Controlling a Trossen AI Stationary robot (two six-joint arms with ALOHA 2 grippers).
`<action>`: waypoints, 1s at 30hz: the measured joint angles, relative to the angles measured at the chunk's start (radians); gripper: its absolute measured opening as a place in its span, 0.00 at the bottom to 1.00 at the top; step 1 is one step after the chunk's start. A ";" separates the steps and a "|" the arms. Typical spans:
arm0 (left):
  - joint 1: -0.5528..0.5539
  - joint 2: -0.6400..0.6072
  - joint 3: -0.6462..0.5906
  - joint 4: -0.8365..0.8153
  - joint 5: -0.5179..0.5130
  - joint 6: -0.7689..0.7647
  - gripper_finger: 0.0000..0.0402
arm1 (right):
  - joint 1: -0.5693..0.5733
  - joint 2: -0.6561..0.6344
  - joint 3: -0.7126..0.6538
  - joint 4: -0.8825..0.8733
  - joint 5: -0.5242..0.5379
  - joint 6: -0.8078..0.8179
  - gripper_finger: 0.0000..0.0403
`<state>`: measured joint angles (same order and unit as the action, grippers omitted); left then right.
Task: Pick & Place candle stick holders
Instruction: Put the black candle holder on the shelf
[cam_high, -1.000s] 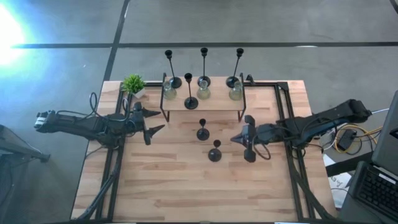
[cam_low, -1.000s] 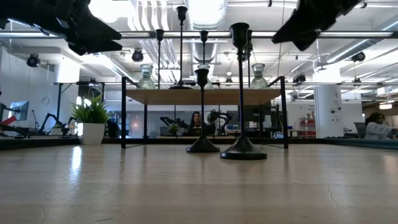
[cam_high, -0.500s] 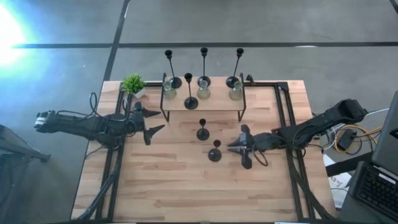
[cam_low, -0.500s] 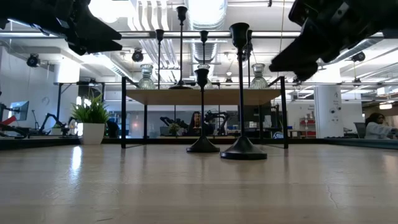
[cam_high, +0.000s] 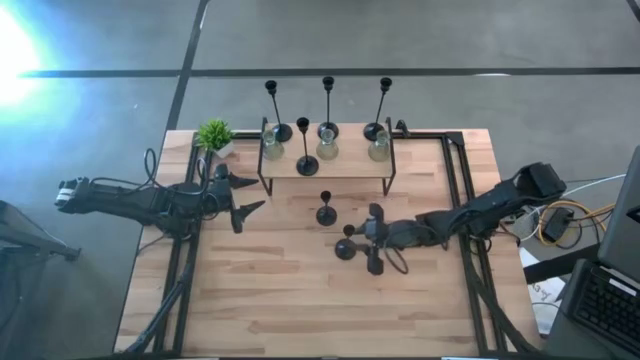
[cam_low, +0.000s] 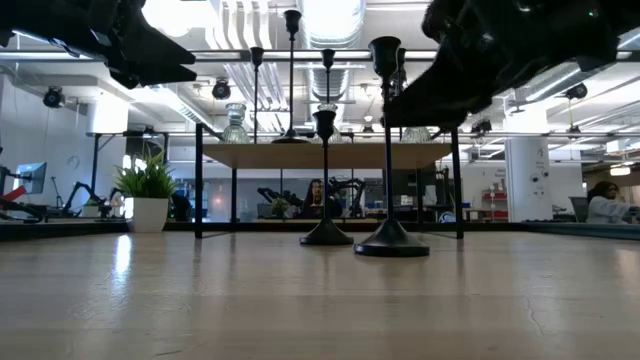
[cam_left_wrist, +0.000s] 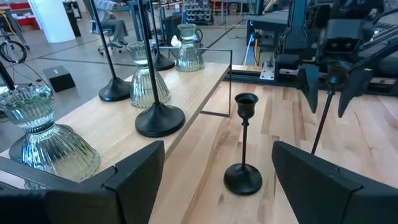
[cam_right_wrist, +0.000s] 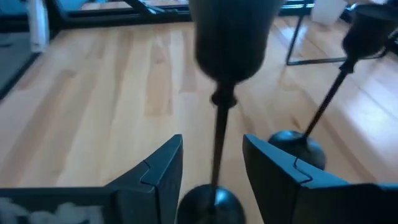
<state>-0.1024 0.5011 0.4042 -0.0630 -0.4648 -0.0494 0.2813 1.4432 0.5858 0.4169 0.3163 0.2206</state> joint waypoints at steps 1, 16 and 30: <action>0.000 0.000 0.000 0.000 0.000 0.000 0.75 | 0.000 0.013 0.014 -0.001 0.006 -0.007 0.38; 0.000 0.000 0.000 -0.020 0.001 -0.005 0.75 | -0.015 -0.073 0.142 -0.148 0.021 -0.110 0.03; 0.000 0.000 0.000 -0.014 0.003 -0.009 0.75 | -0.241 -0.183 0.522 -0.667 -0.202 -0.205 0.02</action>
<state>-0.1025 0.5011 0.4042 -0.0772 -0.4618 -0.0586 0.0407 1.2598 1.1079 -0.2496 0.1140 0.0152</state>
